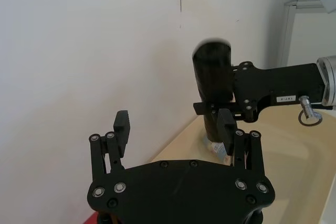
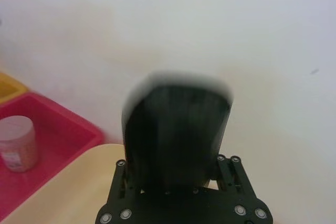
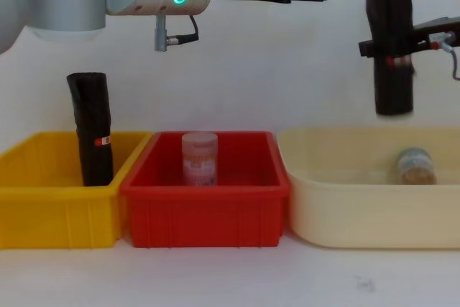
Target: Pick up the garbage bag with the one hand and transfer it to the other hand.
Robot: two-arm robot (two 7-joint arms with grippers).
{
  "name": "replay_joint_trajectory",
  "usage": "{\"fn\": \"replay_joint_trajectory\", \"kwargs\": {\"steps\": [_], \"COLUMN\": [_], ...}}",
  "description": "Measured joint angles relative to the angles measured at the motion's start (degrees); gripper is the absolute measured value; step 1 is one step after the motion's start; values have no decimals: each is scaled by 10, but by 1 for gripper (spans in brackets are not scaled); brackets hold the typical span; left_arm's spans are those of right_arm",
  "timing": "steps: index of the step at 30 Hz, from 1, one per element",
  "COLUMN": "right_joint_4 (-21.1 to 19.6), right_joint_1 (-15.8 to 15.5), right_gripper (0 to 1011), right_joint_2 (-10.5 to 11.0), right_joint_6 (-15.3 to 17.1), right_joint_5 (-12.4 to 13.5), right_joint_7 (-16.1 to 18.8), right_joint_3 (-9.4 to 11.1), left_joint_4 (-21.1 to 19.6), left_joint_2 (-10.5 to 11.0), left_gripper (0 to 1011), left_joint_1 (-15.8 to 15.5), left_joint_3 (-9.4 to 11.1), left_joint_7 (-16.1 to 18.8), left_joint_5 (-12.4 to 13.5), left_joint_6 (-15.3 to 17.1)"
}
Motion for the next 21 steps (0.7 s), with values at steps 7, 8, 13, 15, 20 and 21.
{"fn": "replay_joint_trajectory", "kwargs": {"steps": [7, 8, 13, 15, 20, 21], "right_joint_4": [-4, -5, -7, -7, -8, -8], "right_joint_1": [-1, -1, -2, -2, -2, -2], "right_gripper": [792, 827, 956, 985, 1001, 1001], "right_joint_2": [7, 8, 11, 12, 14, 14], "right_joint_6": [14, 15, 20, 22, 25, 25], "right_joint_5": [-6, -7, -10, -10, -12, -12], "right_joint_7": [-10, -11, -15, -16, -18, -19], "right_joint_3": [4, 4, 6, 7, 8, 8], "left_joint_4": [0, 0, 0, 0, 0, 0], "left_joint_2": [0, 0, 0, 0, 0, 0], "left_gripper": [1001, 1001, 1001, 1001, 1001, 1001], "left_joint_1": [0, 0, 0, 0, 0, 0], "left_joint_3": [0, 0, 0, 0, 0, 0], "left_joint_7": [0, 0, 0, 0, 0, 0], "left_joint_5": [0, 0, 0, 0, 0, 0], "left_joint_6": [0, 0, 0, 0, 0, 0]}}
